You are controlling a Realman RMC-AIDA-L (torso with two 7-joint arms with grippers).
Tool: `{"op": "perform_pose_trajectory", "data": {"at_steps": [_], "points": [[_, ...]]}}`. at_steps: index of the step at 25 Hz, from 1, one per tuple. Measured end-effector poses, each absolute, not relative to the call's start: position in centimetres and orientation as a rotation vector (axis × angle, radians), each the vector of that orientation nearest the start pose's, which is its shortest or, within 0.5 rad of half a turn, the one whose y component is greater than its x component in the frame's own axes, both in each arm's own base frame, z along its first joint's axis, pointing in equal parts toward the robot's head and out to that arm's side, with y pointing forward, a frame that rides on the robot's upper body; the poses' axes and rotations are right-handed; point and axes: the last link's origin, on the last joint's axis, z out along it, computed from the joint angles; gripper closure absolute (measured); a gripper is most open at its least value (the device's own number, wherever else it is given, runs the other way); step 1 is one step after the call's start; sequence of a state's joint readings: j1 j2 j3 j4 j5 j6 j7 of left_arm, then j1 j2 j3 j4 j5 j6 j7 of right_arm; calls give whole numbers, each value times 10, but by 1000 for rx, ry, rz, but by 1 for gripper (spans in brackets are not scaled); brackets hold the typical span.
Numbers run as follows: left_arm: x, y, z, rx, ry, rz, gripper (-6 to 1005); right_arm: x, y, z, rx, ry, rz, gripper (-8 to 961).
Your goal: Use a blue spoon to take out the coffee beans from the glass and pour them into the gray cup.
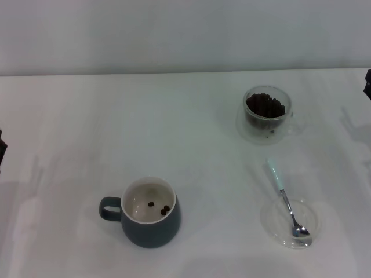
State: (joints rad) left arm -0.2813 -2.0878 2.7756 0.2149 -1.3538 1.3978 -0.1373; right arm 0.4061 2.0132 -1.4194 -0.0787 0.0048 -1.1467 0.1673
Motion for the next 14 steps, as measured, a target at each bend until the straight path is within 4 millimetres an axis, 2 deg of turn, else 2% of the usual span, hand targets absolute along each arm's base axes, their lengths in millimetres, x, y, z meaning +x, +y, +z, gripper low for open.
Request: {"op": "perform_pose_trajectory", "data": {"at_steps": [14], "points": [[-339, 269, -20, -1496, -597, -819, 225, 385, 319, 38, -1533, 535, 502, 168]]}}
